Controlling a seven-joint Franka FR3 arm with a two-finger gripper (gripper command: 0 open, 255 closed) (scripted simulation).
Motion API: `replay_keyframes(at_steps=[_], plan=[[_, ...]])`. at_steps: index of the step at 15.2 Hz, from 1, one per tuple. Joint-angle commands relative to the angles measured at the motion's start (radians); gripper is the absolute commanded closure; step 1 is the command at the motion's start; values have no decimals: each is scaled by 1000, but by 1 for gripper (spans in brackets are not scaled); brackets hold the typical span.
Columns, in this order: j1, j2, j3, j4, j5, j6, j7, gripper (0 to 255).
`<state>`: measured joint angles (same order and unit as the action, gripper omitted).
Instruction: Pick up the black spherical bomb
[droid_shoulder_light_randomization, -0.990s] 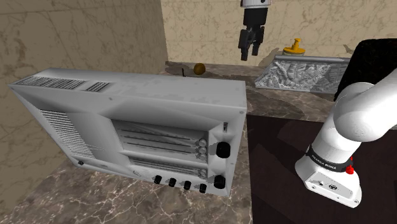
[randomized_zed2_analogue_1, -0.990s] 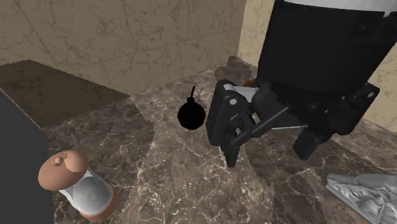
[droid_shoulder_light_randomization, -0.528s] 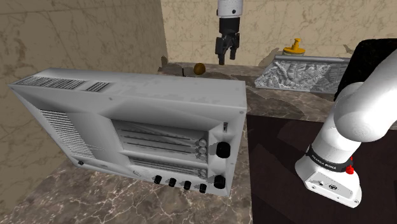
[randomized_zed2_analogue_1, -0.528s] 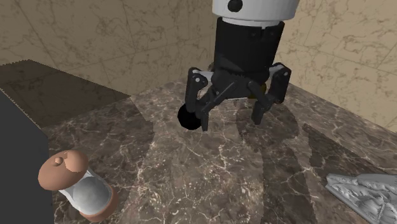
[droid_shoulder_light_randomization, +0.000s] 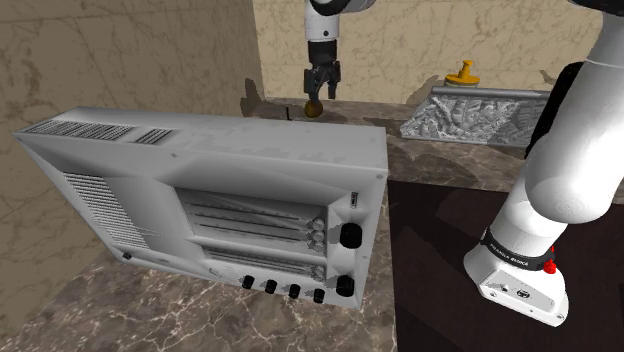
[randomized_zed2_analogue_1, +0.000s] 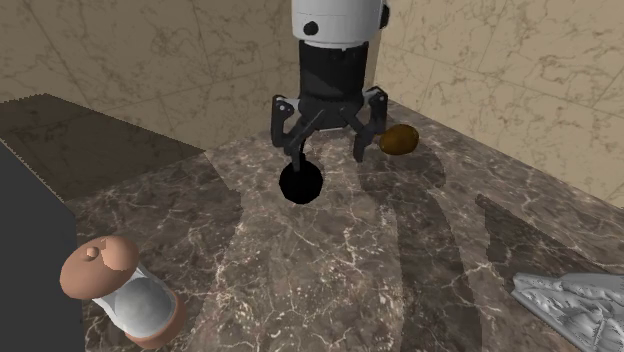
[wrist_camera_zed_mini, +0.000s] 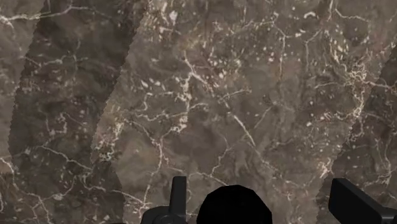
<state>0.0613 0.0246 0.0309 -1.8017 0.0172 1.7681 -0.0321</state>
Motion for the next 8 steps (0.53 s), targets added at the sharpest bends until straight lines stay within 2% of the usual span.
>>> replay_keyframes(at_steps=[1,8], plan=[[5,86,5,85,-6,1,-3,0],[29,372,18,415,-31,-45,-11,0]])
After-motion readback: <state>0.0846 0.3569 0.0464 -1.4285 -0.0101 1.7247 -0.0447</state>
